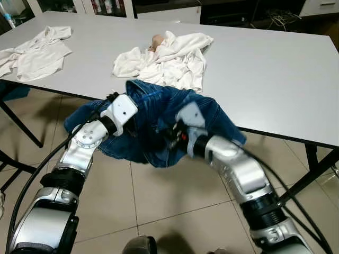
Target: Hang hanger
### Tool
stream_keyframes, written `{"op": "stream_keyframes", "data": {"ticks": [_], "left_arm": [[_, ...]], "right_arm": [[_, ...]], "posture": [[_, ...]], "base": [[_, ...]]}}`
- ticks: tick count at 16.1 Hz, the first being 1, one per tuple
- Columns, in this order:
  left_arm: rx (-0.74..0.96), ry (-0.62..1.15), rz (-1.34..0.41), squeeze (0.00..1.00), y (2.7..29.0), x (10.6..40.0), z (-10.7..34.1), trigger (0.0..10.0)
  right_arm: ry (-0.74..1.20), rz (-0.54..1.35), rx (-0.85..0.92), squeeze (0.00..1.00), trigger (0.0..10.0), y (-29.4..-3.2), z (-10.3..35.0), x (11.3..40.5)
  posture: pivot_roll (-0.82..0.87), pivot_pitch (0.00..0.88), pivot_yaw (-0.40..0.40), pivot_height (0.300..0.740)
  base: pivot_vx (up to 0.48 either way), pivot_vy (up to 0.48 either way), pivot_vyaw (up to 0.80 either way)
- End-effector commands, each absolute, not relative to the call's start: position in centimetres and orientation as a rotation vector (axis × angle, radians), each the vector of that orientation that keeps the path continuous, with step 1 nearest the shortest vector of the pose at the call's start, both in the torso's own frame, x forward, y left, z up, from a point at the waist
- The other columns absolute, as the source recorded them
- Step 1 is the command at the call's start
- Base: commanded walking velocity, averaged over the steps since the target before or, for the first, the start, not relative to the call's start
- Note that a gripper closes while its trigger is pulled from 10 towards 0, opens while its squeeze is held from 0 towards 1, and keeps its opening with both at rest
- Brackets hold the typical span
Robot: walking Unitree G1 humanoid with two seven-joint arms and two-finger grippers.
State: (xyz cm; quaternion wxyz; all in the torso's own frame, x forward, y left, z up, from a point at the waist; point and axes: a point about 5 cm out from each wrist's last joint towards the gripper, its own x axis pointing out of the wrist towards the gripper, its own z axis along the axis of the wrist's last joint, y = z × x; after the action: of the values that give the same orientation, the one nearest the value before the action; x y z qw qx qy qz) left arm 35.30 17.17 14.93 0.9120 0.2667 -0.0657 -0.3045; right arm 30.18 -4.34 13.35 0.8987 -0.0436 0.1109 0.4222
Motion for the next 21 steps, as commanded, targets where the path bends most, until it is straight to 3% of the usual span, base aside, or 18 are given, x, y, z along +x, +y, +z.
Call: {"op": "stream_keyframes", "data": {"ticks": [1, 6, 7, 8, 9, 15, 16, 18, 19, 21], "left_arm": [[0.490, -0.228, -0.573, 0.00, 16.8, 36.0, 17.1, 0.0], [0.373, -0.269, -0.561, 0.00, 15.5, 36.2, 17.6, 0.0], [0.362, -0.271, -0.564, 0.00, 15.2, 36.1, 17.5, 0.0], [0.358, -0.269, -0.565, 0.00, 15.1, 36.1, 17.4, 0.0], [0.356, -0.269, -0.567, 0.00, 15.0, 36.1, 17.3, 0.0], [0.343, -0.256, -0.528, 0.00, 15.5, 36.0, 16.8, 0.0], [0.343, -0.259, -0.517, 0.00, 15.4, 36.0, 16.7, 0.0], [0.342, -0.260, -0.514, 0.00, 15.4, 36.0, 16.6, 0.0], [0.343, -0.259, -0.512, 0.00, 15.4, 36.0, 16.5, 0.0], [0.344, -0.252, -0.511, 0.00, 15.4, 36.0, 16.3, 0.0]], "right_arm": [[0.210, 0.926, -0.096, 0.00, 0.0, -2.8, 13.3, 29.7], [0.135, 0.902, -0.190, 0.00, 0.0, -2.3, 12.6, 30.4], [0.111, 0.875, -0.197, 0.00, 4.3, -2.3, 13.1, 30.7], [0.094, 0.860, -0.212, 0.00, 5.4, -2.3, 13.3, 30.9], [0.077, 0.837, -0.243, 0.00, 10.0, -2.6, 13.6, 31.3], [0.059, 0.780, -0.372, 0.00, 10.0, -5.4, 12.8, 31.7], [0.054, 0.782, -0.371, 1.00, 10.0, -6.0, 13.1, 31.5], [0.042, 0.786, -0.364, 1.00, 10.0, -6.3, 13.5, 31.4], [0.010, 0.793, -0.344, 0.00, 10.0, -6.5, 14.1, 31.3], [-0.024, 0.797, -0.287, 0.00, 10.0, -7.0, 15.1, 31.2]], "posture": [[-0.01, 0.016, 0.087, 0.740], [-0.01, 0.007, 0.091, 0.740], [-0.01, 0.005, 0.092, 0.740], [-0.01, 0.003, 0.092, 0.740], [-0.01, 0.002, 0.093, 0.740], [-0.01, 0.004, 0.082, 0.740], [-0.02, 0.004, 0.080, 0.740], [-0.02, 0.004, 0.079, 0.740], [-0.02, 0.005, 0.080, 0.740], [-0.02, 0.006, 0.080, 0.740]], "base": [[0.000, 0.000, 0.00], [0.000, 0.000, 0.00], [0.000, 0.000, 0.00], [0.000, 0.000, 0.00], [0.000, 0.000, 0.00], [0.000, 0.000, 0.00], [0.000, 0.000, 0.00], [0.000, 0.000, 0.00], [0.000, 0.000, 0.00], [0.000, 0.000, 0.00]]}}
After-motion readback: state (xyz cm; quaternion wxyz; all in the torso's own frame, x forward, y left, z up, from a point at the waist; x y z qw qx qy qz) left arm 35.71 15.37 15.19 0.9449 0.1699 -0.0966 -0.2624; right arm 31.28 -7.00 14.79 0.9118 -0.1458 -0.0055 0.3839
